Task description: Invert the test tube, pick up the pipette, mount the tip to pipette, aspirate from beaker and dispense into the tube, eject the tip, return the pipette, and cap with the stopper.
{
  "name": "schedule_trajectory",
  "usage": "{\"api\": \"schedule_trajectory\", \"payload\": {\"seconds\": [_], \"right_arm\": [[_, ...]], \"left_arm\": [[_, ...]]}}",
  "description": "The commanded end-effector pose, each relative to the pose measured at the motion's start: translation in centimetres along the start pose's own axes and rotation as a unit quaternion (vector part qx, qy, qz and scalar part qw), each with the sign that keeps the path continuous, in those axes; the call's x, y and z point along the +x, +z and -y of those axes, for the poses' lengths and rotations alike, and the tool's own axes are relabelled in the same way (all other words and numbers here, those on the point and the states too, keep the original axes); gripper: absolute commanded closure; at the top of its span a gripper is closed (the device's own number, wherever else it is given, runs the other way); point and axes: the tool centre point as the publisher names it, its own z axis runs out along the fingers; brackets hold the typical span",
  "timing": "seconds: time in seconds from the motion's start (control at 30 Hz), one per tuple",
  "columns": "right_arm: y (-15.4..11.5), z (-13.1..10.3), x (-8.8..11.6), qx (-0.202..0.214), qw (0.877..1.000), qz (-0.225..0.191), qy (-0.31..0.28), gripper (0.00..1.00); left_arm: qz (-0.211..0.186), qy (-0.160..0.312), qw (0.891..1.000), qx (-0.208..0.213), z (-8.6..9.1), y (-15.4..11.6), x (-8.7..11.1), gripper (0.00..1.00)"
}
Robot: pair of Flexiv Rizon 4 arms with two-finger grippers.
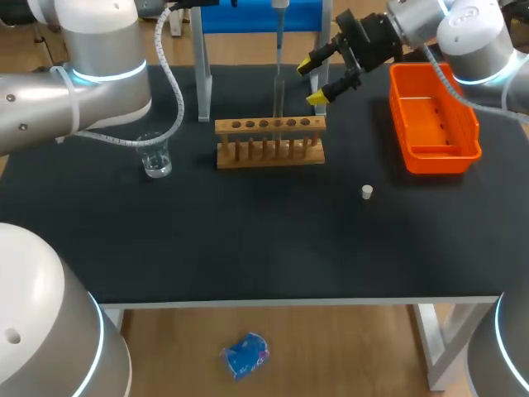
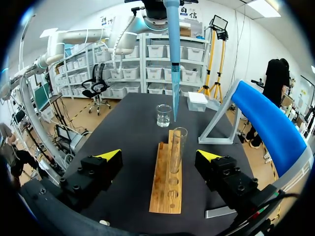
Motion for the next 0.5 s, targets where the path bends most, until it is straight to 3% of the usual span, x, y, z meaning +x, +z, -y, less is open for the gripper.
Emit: {"api": "schedule_trajectory", "payload": {"seconds": [0.03,0.5], "right_arm": [[-0.1,0.0,-0.1,0.001,1.0,-0.002,0.0,0.0],[-0.1,0.0,-0.1,0.001,1.0,-0.002,0.0,0.0]], "left_arm": [[-0.006,0.0,1.0,0.003,-0.6,0.3,-0.8,1.0],[-0.012,-0.015,1.0,0.0,-2.2,0.3,-2.0,1.0]]}}
